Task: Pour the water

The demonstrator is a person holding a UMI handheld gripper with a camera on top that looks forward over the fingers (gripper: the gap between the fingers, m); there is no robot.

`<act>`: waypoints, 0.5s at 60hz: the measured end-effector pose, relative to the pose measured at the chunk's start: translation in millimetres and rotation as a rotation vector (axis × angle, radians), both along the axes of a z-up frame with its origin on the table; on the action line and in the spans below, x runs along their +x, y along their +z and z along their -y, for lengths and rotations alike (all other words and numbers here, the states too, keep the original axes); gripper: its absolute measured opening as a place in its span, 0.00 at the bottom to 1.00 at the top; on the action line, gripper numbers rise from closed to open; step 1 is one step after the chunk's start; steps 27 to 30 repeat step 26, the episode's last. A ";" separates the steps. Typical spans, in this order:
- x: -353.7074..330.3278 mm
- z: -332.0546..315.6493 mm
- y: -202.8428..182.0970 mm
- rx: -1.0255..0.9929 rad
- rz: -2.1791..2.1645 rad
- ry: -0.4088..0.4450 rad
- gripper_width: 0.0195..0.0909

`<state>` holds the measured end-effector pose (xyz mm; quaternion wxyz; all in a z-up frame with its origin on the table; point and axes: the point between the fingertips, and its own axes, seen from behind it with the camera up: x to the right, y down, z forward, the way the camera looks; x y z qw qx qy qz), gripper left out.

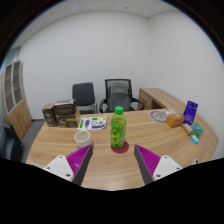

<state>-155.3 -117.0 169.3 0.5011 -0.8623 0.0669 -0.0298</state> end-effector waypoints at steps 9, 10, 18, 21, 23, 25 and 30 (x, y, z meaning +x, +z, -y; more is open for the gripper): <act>-23.0 26.8 29.8 0.004 0.017 -0.003 0.93; -25.0 29.6 31.4 0.001 0.021 -0.001 0.93; -39.6 51.2 38.1 -0.017 0.040 -0.021 0.93; -47.1 53.9 36.9 -0.019 0.032 -0.018 0.93; -53.5 55.6 36.8 -0.013 0.025 -0.015 0.93; -59.1 57.8 37.3 -0.012 0.016 -0.012 0.93; -61.5 59.5 37.8 -0.013 0.012 -0.011 0.93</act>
